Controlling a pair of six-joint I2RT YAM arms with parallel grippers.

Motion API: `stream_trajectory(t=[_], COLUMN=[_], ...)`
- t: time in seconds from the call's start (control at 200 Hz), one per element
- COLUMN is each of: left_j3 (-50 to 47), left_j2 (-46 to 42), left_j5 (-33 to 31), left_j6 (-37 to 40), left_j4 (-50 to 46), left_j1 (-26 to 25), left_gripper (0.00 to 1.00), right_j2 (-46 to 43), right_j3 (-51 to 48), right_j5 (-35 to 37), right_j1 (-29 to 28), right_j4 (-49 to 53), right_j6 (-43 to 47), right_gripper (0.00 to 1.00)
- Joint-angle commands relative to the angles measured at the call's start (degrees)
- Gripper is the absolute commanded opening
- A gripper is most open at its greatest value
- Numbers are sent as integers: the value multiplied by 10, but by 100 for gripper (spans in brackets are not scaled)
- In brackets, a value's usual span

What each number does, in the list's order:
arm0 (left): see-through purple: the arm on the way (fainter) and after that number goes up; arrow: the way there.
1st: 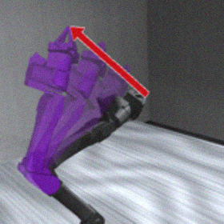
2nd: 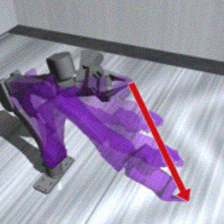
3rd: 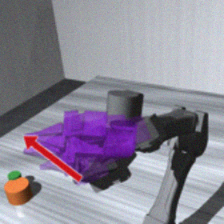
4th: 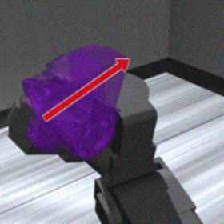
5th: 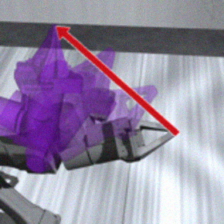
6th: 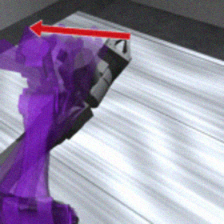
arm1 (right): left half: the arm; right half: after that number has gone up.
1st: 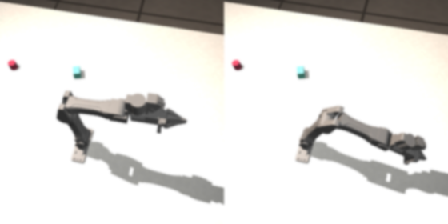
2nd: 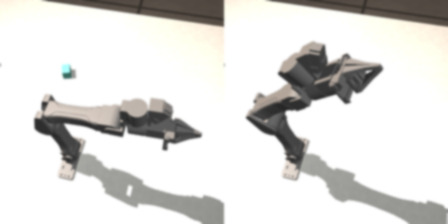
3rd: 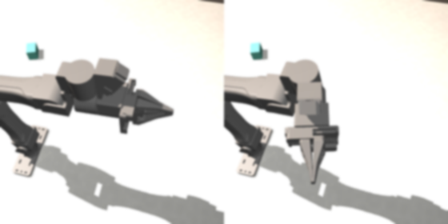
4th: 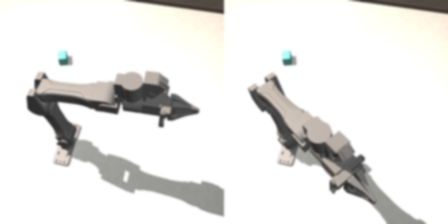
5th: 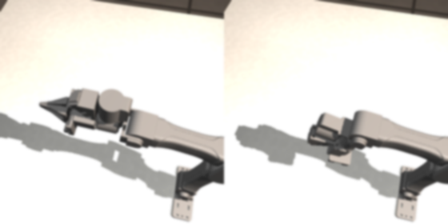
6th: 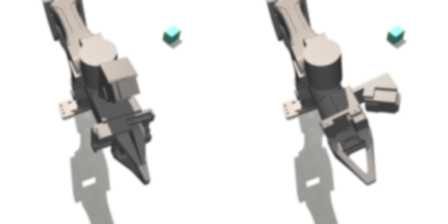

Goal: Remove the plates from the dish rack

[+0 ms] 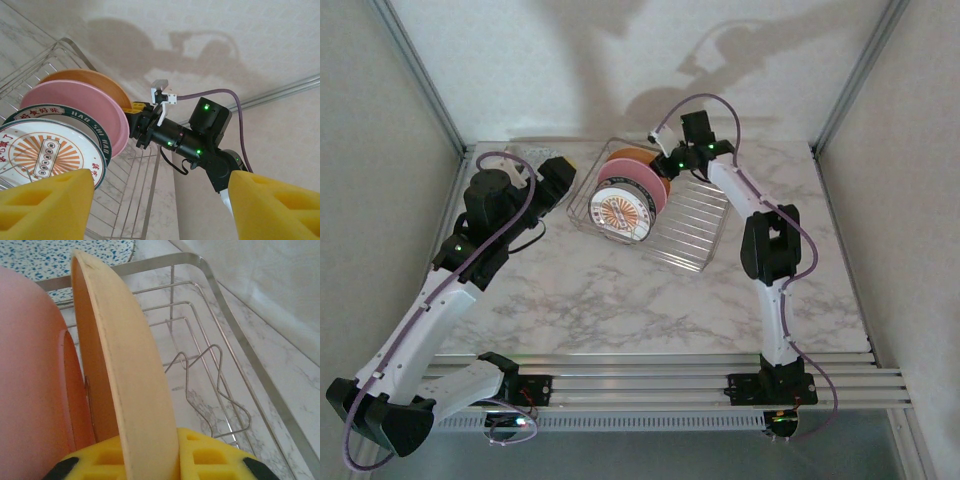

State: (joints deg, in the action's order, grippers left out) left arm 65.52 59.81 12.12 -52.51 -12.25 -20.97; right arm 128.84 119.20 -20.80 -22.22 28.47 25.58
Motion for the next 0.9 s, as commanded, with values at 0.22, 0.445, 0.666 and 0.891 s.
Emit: stream_trajectory(t=[0.22, 0.445, 0.666, 0.891], left_j3=[18, 26, 22, 21], left_j2=[7, 14, 16, 15], left_j5=[2, 1, 2, 2], left_j6=[4, 7, 3, 2], left_j4=[19, 24, 31, 31], left_j1=[-6, -6, -6, -6], left_gripper=[71, 71, 71, 71], right_j2=[-74, -106, -131, -156], right_j3=[-58, -97, -120, -137], right_j5=[130, 195, 235, 272], right_j1=[-46, -61, -62, -63], right_j4=[-86, -129, -160, -193], right_j6=[-21, -12, 4, 20], right_gripper=[0, 0, 0, 0])
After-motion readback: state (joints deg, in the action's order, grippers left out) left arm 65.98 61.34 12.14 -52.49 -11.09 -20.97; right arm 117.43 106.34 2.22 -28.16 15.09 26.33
